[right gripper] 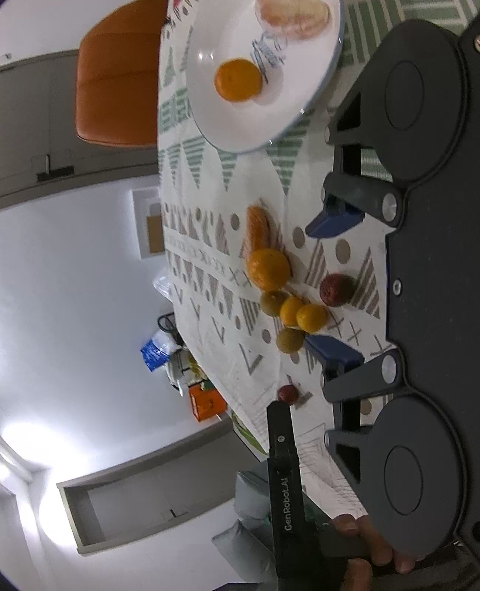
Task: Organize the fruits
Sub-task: 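Grasp the dark plum with the right tool while the left tool reaches the yellow citrus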
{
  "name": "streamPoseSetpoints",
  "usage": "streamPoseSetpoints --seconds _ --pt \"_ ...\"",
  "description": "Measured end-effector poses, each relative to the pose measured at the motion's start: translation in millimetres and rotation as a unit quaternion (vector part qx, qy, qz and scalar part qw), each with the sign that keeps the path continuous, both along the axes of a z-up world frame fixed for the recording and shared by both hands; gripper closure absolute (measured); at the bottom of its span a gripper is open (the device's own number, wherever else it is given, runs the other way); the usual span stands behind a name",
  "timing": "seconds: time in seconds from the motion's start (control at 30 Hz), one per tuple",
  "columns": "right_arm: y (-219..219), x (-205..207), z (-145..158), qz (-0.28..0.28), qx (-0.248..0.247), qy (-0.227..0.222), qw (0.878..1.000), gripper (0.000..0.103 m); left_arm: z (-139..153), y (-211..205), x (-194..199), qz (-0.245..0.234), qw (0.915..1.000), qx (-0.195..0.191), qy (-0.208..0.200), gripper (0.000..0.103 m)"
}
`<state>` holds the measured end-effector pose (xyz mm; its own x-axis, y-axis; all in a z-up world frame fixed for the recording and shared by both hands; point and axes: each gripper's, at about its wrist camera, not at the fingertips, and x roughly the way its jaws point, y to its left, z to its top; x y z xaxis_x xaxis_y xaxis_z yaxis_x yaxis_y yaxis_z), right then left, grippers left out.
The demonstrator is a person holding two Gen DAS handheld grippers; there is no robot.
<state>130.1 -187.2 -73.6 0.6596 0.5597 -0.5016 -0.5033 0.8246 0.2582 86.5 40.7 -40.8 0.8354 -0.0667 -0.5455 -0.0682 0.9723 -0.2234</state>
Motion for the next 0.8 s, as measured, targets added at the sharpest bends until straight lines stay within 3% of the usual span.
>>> streamPoseSetpoints --seconds 0.4,0.47,0.5,0.8 --pt "15.4 13.7 -13.0 0.020 -0.012 0.023 0.999 0.057 -6.2 -2.1 11.3 -0.014 0.9999 -0.003 0.009 0.050" --pt "17.7 17.9 -17.0 0.021 -0.017 0.030 0.999 0.077 -8.2 -3.2 14.5 -0.018 0.9998 -0.005 0.012 0.051" --pt "18.2 19.7 -19.1 0.021 -0.020 0.035 0.999 0.080 -8.6 -3.8 16.3 -0.020 0.9997 -0.005 0.013 0.051" --pt "9.3 20.7 -15.5 0.015 -0.017 0.035 0.999 0.081 -13.1 -14.6 32.1 -0.041 0.9990 -0.006 0.015 0.056"
